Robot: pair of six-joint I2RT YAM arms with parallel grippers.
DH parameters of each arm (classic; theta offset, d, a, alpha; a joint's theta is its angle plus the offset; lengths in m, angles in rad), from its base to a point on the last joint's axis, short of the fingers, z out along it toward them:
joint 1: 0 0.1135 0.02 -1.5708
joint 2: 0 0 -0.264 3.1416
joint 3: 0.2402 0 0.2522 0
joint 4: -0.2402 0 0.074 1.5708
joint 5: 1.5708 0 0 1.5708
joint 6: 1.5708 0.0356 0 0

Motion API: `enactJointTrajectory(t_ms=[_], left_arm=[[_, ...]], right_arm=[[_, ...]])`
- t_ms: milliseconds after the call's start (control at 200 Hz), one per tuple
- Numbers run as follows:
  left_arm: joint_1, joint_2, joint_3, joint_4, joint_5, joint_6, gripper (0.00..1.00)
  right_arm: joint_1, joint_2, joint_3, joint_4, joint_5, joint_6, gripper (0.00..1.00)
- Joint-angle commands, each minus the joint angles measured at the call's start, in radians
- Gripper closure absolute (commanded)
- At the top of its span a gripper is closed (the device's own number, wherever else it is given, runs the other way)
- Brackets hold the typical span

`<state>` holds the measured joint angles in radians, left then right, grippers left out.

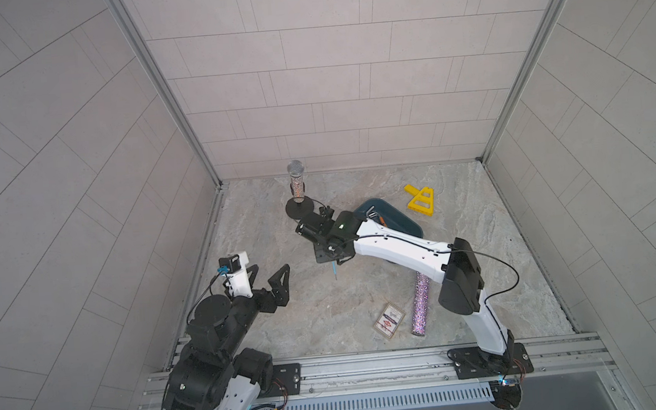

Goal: Put the hex key on the desktop into the storage box
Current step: Place the Allen key in the storage box.

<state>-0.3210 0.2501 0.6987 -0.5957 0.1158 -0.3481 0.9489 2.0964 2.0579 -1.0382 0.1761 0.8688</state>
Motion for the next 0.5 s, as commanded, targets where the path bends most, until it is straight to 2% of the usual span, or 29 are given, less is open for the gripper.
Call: enactJointTrajectory(t_ms=[0,220,305,495], left_arm=[[0.005,0.014,-0.008,0.019,0.011,-0.005,0.03],[0.005,0.025,-0.009,0.019,0.012,-0.005,0.03],[0.005,0.027,-0.007,0.017,0.011,-0.004,0.03],[0.005,0.041,-0.004,0.015,0.008,-0.005,0.03]], right_arm=[[-0.077,-0.057,-0.035,-0.012,0.038,-0.140,1.00],[-0.265,-0.141,-0.145,0.037,-0.088,-0.327,1.00],[-0.322,-0.158,-0.184,0.045,-0.099,-0.385,1.00],[-0.439,-0.155,-0.278,0.080,-0.174,-0.452,1.00]])
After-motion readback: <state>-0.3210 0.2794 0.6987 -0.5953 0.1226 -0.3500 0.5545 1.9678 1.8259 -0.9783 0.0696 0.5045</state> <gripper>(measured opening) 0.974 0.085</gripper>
